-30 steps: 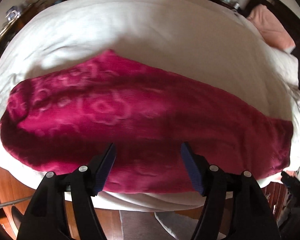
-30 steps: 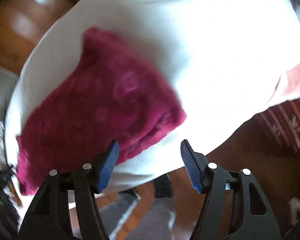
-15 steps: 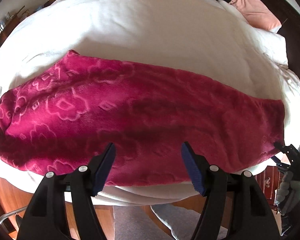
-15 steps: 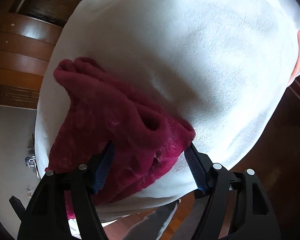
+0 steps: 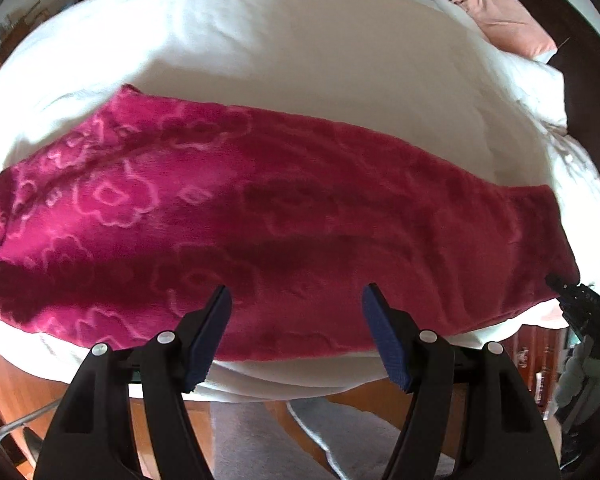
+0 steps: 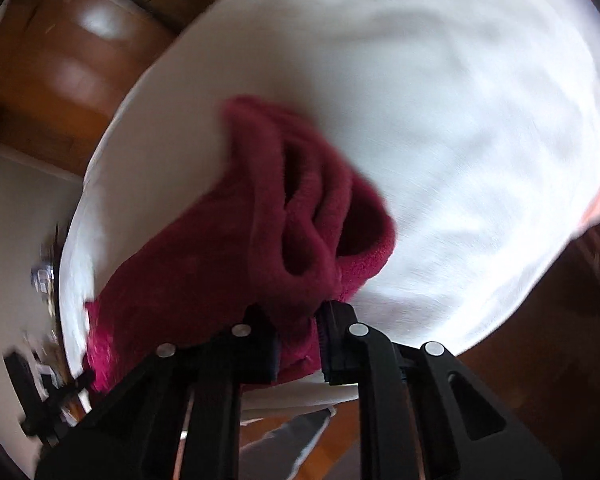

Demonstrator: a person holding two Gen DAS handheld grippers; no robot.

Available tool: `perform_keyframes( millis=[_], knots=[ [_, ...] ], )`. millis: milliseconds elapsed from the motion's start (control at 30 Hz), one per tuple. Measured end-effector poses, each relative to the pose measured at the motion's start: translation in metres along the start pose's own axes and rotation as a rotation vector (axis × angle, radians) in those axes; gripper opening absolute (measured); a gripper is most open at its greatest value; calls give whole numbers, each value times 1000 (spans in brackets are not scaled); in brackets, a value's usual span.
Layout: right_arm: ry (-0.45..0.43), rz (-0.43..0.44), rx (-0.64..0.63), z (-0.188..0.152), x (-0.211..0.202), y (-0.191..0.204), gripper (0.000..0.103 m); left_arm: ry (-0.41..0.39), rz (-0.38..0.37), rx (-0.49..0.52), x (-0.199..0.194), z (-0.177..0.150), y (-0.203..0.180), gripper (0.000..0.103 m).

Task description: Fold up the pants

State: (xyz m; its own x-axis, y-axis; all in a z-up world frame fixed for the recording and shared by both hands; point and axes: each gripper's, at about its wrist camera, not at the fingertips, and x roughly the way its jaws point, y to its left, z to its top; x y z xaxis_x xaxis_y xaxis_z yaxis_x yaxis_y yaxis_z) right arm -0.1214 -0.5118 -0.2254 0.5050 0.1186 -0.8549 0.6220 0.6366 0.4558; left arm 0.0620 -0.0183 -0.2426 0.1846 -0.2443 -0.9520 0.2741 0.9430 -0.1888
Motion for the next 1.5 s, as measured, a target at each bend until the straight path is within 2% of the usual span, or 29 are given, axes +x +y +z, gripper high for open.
perform_keyframes(
  millis=[133,367,533,633,800,1000,1233,1267,1367,1500],
  knots=[
    [-34,20,-164,-1,-16,52,15,-12,-63,38,-3,11,-21,68],
    [-33,142,-290,-6,-28,122,15,-45,-122,79,-16,20,-30,68],
    [-7,204,-365,-14,-24,169,15,-36,-122,6,-16,18,4,68],
    [24,229,-421,-24,-9,207,15,-33,-128,-71,-17,16,38,68],
    [67,243,-524,-44,10,260,15,-43,-122,-144,-24,15,80,68],
    [169,221,-716,-96,54,325,15,-32,-105,-222,-25,13,130,68],
    [303,138,-922,-170,115,363,15,1,-80,-269,-18,12,177,68],
    [309,126,-934,-176,120,365,18,6,-80,-272,-17,13,180,68],
    [357,107,-927,-182,136,362,28,27,-79,-279,-11,16,192,68],
    [379,163,-890,-175,131,356,35,49,-92,-284,-2,21,198,68]
  ],
)
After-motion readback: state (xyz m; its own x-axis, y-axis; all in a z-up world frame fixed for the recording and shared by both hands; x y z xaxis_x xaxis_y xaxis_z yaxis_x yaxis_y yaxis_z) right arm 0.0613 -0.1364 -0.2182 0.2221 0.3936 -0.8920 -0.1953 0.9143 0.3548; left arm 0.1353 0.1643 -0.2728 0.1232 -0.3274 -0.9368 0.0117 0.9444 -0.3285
